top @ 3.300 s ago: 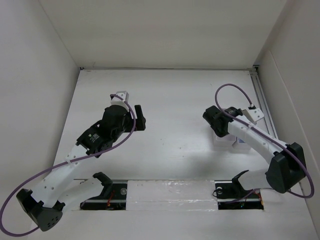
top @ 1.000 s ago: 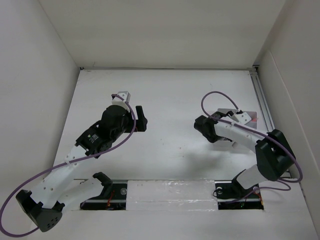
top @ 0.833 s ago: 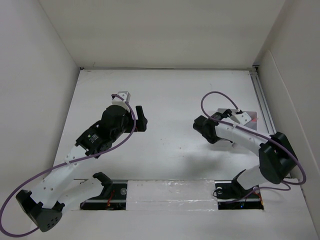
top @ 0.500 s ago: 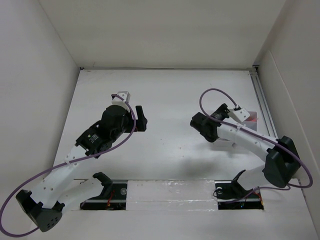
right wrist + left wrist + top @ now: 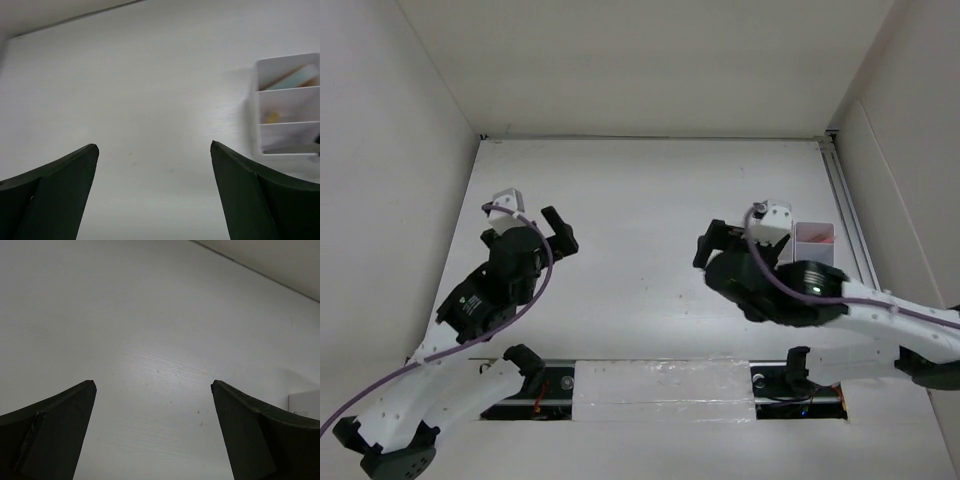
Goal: Sort the stationery into containers
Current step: Reset both arms
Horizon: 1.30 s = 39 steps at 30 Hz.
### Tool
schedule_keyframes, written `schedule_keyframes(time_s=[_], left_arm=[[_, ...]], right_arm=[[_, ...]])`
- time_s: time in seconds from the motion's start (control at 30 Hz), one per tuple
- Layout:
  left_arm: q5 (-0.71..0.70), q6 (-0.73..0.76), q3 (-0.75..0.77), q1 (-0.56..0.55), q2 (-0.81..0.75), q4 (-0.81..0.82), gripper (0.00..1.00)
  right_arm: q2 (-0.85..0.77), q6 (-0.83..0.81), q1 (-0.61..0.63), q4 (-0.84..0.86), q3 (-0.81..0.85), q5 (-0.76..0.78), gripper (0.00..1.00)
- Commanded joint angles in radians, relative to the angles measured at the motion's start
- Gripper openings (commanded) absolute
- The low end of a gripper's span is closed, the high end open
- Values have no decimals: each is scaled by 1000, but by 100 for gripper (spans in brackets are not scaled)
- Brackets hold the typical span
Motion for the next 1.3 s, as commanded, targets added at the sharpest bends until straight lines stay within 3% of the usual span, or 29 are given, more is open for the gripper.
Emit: schedule_keyframes(time_s=[0.0, 0.07, 0.17, 0.27, 0.47, 0.67, 0.87, 1.27], left_arm=[[-145, -64, 77, 4, -59, -70, 100], [-186, -75, 107, 4, -105, -118, 100], [-207, -99, 150, 4, -155, -211, 100], [-194, -112, 184, 4, -218, -259, 100], [-142, -112, 141, 4, -353, -248, 100], [-132, -124, 107, 4, -389, -224, 100], [-97, -133, 97, 4, -369, -212, 100], [-19, -89, 67, 4, -381, -156, 100]], right_arm=[[-231, -375, 118, 300, -13, -191, 99], [-295, -375, 203, 272, -23, -211, 99], [-344, -192, 272, 38, 3, -184, 99], [-398, -104, 272, -72, -7, -208, 99], [-516, -134, 272, -83, -48, -241, 99], [-441, -261, 272, -22, -4, -257, 99], [-404, -511, 272, 263, -39, -498, 99], [-395, -577, 272, 437, -114, -627, 99]])
